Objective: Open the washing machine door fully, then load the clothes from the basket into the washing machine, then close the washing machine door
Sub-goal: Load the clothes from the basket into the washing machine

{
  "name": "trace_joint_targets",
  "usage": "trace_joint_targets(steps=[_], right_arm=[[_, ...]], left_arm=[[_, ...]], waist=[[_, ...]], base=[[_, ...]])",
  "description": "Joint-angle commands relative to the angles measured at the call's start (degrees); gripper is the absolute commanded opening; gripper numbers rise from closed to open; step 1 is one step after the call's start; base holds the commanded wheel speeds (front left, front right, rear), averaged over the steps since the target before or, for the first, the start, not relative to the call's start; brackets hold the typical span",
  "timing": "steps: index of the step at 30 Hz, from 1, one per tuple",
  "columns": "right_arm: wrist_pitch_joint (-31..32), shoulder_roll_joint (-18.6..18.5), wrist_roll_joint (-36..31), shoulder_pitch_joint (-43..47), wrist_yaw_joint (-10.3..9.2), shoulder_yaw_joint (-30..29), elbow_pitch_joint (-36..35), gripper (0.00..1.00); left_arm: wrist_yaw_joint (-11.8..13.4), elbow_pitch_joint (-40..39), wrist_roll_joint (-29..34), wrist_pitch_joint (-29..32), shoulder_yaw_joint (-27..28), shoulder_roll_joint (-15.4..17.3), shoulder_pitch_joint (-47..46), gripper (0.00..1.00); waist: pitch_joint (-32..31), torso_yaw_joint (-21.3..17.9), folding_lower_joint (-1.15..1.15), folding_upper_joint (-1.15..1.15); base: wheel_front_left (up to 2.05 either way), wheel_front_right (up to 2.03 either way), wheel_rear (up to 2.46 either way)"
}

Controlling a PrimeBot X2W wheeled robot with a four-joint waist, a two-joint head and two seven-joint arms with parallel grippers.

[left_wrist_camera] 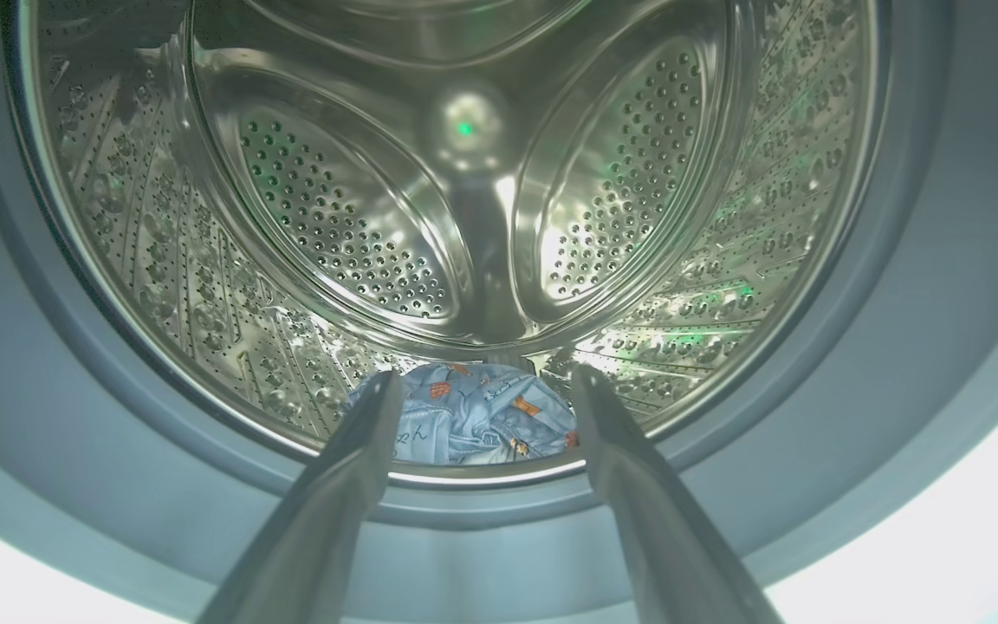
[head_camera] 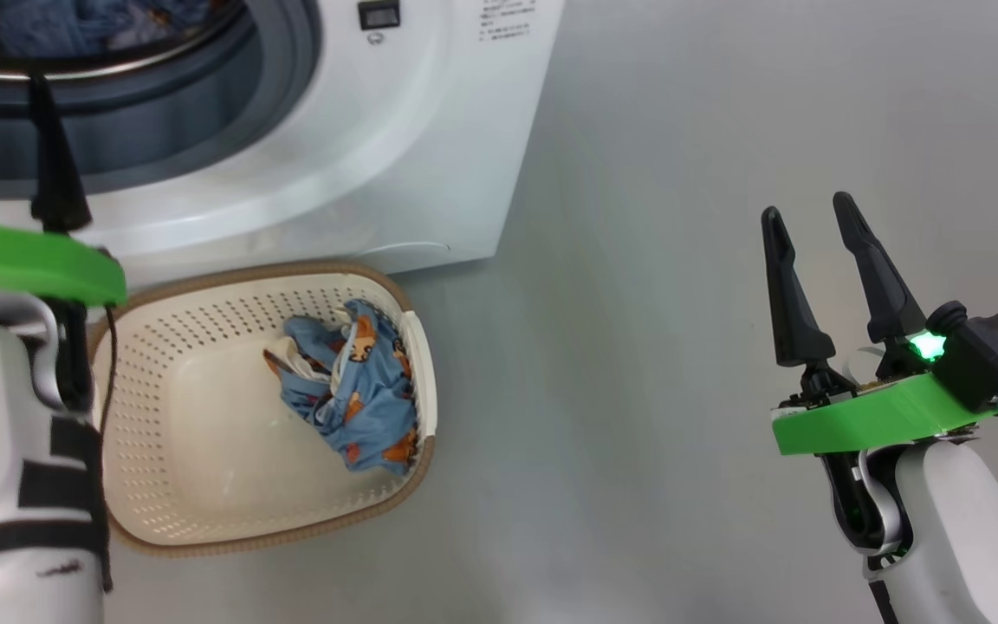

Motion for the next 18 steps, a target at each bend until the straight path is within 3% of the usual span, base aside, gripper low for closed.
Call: trace_joint_targets(steps=[1,18], right_arm=[[-0.3,-0.5,0.0,1.4,0.25,0.7,-1.2,1.00],[-0.3,-3.0,0.4,7.7,0.25,0.2,0.6,1.00]], left_arm=[[0.0,-1.9,0.5,-0.3,1.3,2.0,1.5,1.00],[-0.2,-8.6,2.5,-0.3,2.4,-2.4,18.7,1.00]], waist=[[-1.8,1.4,0.00,0.00],[-11.8,5.1,0.00,0.00]], base=[[0.00,0.00,0.00],[0.00,0.00,0.00]])
